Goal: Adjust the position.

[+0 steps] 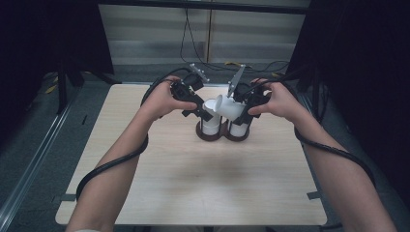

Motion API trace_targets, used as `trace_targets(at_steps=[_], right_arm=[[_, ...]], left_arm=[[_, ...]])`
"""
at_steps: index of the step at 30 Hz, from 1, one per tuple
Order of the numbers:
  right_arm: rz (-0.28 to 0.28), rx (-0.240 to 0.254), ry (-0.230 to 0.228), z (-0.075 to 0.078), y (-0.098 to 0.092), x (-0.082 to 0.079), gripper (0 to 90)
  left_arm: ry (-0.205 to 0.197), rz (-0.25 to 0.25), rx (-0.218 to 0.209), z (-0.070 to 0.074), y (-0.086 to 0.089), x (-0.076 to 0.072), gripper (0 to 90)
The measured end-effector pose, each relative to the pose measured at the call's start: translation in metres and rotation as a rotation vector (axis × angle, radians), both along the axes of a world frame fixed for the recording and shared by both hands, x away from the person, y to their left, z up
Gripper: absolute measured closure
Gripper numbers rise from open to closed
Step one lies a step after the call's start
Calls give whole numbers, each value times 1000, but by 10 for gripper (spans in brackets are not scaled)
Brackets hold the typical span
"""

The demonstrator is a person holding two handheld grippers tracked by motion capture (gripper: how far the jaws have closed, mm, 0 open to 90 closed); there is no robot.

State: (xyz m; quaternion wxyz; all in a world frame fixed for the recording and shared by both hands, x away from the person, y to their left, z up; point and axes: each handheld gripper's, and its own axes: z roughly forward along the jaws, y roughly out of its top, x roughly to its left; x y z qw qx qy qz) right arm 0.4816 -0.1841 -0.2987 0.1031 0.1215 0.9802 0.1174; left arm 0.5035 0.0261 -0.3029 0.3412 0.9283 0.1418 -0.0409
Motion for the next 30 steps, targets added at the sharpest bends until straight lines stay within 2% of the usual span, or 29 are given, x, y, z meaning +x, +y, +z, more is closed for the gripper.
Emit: trace_targets(at_steps=[4,13,19,30], right_arm=[[11,-17,1,-2,2,1,209],[26,-12,0,-3,10,-1,209],[50,-2,-2,-2,13,-2,209],[63,-2,-13,-2,15,-3,209]], left_arm=[[-6,-27,2,1,-3,-2,203],[-4,-6,7,2,-8,0,199],[-9,-23,1,5,-16,-1,196],[-14,-41,-5,5,-27,-2,207]])
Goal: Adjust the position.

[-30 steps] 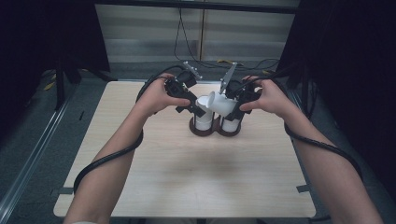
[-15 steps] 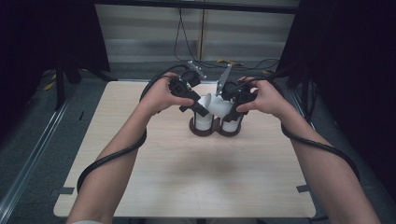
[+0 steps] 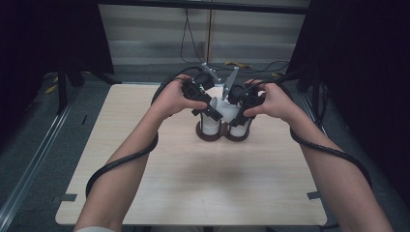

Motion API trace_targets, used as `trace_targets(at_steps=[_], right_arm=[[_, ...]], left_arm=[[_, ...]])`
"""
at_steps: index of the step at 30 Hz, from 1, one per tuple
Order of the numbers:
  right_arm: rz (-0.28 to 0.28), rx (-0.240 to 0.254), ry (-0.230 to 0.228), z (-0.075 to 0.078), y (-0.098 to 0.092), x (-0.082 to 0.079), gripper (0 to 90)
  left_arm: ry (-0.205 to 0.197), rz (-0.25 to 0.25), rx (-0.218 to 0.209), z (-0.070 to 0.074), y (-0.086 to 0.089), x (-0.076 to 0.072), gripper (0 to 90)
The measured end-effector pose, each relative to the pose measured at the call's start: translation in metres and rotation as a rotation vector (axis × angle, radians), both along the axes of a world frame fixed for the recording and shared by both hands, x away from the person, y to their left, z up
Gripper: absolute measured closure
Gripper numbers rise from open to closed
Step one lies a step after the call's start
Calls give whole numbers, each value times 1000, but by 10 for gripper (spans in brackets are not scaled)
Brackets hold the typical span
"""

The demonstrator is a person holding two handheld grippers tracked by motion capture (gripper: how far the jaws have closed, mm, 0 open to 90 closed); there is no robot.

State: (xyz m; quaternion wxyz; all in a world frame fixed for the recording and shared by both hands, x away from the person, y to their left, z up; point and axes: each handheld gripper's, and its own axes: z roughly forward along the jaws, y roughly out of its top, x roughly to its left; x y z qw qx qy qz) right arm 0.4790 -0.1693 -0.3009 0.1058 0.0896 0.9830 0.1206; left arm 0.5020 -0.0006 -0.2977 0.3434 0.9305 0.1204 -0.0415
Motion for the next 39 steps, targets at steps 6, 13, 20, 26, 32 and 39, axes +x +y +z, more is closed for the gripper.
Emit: trace_targets(at_steps=[6,13,20,26,32,39], right_arm=[[3,6,2,1,1,-1,208],[19,19,3,3,4,-2,208],[14,20,-2,4,4,-2,208],[18,14,0,5,6,-2,208],[25,19,-13,6,5,-2,208],[33,18,-19,5,5,-3,205]], left_arm=[[2,0,-4,0,-3,-2,224],[1,-10,10,-2,-5,-2,240],[9,-11,-14,-4,-4,-2,287],[9,-20,-20,-3,-5,-1,290],[6,-26,-21,-3,-4,-2,308],[8,-36,-14,-3,-4,-2,320]])
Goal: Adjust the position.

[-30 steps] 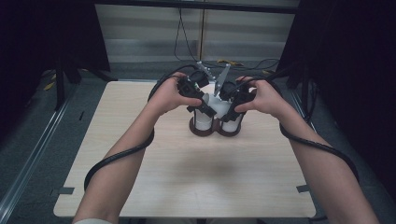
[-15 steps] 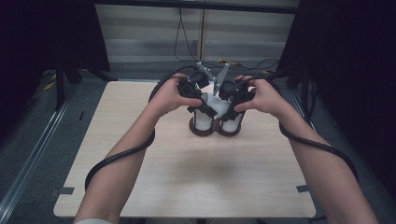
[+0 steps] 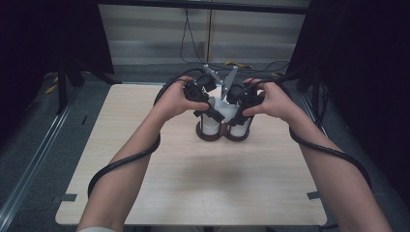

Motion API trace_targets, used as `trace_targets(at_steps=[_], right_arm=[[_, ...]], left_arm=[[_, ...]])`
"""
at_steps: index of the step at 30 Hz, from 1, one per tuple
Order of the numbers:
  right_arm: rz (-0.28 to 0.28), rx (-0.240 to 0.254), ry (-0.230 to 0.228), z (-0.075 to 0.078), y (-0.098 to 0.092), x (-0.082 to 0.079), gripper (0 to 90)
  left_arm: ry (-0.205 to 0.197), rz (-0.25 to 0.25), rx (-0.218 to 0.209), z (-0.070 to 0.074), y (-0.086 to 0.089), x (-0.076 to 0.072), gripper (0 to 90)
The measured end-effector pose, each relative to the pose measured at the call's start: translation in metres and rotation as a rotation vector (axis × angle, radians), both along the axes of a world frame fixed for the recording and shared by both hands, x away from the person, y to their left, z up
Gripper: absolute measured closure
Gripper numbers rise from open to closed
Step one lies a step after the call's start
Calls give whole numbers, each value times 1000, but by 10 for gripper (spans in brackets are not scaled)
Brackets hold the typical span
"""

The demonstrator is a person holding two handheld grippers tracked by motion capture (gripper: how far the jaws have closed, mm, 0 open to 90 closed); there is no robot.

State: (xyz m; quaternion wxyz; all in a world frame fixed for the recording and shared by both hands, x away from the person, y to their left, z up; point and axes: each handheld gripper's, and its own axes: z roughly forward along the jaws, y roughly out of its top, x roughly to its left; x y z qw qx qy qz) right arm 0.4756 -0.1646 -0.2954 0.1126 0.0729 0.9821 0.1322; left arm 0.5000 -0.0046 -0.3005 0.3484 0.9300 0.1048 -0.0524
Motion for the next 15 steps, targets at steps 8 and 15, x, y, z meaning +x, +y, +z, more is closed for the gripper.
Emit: trace_targets(at_steps=[8,15], right_arm=[[15,41,9,-3,-2,0,142],[-9,66,9,-5,-4,0,137]], left_arm=[[8,-6,1,-1,4,1,328],[12,5,-6,0,8,1,334]])
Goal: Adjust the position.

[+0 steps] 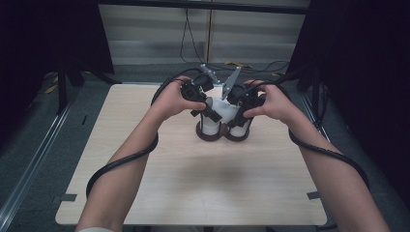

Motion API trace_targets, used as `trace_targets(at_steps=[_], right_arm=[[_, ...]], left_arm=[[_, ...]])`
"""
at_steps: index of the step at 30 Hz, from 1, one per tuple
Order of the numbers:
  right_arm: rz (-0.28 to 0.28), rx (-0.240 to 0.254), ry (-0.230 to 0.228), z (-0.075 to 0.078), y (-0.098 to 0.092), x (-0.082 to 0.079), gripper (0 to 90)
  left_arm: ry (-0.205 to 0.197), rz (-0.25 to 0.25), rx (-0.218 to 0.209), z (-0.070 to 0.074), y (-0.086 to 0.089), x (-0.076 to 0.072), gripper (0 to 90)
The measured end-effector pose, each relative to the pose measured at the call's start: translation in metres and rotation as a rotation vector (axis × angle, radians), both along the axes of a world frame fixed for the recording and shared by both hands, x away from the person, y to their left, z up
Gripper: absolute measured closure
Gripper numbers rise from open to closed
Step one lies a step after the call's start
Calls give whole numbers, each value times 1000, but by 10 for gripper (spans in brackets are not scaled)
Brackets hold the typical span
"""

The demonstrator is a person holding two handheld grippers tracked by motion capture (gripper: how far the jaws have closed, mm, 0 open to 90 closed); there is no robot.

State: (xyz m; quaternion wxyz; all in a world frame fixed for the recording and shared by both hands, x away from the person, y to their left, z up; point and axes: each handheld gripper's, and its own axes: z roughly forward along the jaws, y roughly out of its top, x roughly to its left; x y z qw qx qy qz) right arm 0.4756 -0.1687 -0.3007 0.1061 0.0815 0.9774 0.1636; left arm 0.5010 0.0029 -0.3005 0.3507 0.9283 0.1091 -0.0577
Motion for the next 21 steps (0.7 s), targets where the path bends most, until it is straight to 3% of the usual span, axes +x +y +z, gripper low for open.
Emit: trace_targets(at_steps=[16,21], right_arm=[[-1,15,7,-2,-2,-1,137],[-13,37,4,-1,-6,-1,137]], left_arm=[[4,-8,-3,0,5,1,337],[16,14,-9,0,9,1,337]])
